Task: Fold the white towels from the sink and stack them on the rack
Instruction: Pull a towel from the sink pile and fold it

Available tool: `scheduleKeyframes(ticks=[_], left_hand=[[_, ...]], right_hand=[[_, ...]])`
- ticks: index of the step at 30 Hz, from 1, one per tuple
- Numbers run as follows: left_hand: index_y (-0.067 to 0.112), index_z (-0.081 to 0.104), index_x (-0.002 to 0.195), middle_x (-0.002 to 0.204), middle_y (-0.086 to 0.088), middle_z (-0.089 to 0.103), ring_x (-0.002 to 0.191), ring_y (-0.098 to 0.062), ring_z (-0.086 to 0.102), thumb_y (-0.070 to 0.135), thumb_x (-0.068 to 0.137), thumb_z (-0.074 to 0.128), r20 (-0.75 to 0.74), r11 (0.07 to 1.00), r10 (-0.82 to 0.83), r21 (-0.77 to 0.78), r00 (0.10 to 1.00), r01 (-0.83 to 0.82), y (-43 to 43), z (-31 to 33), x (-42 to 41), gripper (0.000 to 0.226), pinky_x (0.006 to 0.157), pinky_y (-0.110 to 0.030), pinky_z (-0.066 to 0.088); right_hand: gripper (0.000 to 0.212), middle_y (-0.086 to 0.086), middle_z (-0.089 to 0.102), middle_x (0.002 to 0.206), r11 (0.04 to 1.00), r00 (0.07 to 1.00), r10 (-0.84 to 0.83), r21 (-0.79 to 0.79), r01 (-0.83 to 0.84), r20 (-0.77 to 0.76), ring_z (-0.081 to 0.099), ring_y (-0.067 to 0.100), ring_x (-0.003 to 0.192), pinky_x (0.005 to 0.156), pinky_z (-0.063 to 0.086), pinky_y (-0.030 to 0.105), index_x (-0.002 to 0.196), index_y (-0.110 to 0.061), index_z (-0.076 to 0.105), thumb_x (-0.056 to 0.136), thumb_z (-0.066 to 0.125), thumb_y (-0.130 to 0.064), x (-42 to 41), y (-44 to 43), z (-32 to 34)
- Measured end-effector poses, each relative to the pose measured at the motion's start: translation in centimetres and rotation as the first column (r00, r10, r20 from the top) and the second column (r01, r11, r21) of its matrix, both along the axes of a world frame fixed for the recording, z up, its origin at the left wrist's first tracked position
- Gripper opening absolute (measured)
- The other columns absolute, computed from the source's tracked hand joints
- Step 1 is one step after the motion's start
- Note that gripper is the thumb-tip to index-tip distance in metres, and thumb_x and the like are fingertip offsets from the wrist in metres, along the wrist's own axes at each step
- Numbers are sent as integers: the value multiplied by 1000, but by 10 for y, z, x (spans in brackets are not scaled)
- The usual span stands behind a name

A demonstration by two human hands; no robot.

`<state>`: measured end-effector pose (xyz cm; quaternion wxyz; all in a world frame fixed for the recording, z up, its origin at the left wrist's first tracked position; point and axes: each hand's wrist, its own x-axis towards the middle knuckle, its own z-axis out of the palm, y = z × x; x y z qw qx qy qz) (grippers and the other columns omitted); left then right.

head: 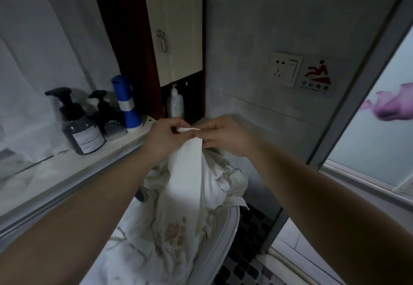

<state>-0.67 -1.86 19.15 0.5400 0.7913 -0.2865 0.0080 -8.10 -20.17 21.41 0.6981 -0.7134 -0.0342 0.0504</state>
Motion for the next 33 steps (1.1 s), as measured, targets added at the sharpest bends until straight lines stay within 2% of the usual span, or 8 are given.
scheduleKeyframes(ticks=[4,9,15,18,21,25,28,33], left_hand=[[28,75,76,82,13,71,73,1,64,35,83,78,115,995,19,100,993,-30,-1,8,3,11,65,-12,48],[25,79,86,90,10,77,84,-1,70,32,89,69,-296,978,-200,-116,934,173,-3,35,4,12,71,-9,50],[14,81,82,95,-7,76,92,-17,69,27,80,67,-338,906,-406,-270,849,325,-8,71,8,19,92,-28,52],[18,81,79,93,-12,71,93,-27,61,31,79,79,-327,907,-412,-241,851,346,-7,86,11,13,90,-41,44],[22,82,80,90,-5,73,87,-19,65,41,71,84,-304,905,-425,-169,853,391,-1,95,15,21,83,-31,49],[21,82,77,84,-2,76,79,-11,69,38,73,73,-289,917,-399,-147,870,372,16,94,26,19,72,-19,55],[14,82,82,92,-8,75,88,-17,69,40,71,84,-303,921,-388,-126,870,367,38,80,35,28,82,-21,55],[15,82,88,102,-11,76,95,-19,72,64,53,88,-310,956,-293,-87,905,280,75,47,50,60,87,-26,55]], right_hand=[[25,29,69,112,997,997,-76,-25,77,32,68,36,102,97,53,43,116,6,69,94,66,-5,4,-1,7],[17,23,71,106,999,999,-39,17,39,-14,68,32,95,85,58,41,111,-2,70,97,61,-6,8,-10,34],[15,19,75,100,994,994,-85,76,80,74,74,31,94,74,61,35,101,0,75,92,63,4,14,-24,73],[17,16,76,95,989,982,-126,91,114,143,74,31,90,72,60,34,94,-5,78,90,64,4,16,-28,84],[21,13,75,92,973,944,-230,62,221,237,73,29,87,72,61,35,85,-12,79,90,65,3,20,-27,93],[19,13,70,99,940,886,-333,47,337,323,71,25,84,78,62,37,89,-12,77,93,63,0,23,-30,100],[18,8,70,90,900,841,-423,50,433,338,69,15,70,71,62,31,90,-11,77,92,63,0,26,-37,98],[21,-4,71,74,800,767,-575,0,600,284,67,14,58,66,60,27,84,-23,79,90,66,-6,37,-55,79]])
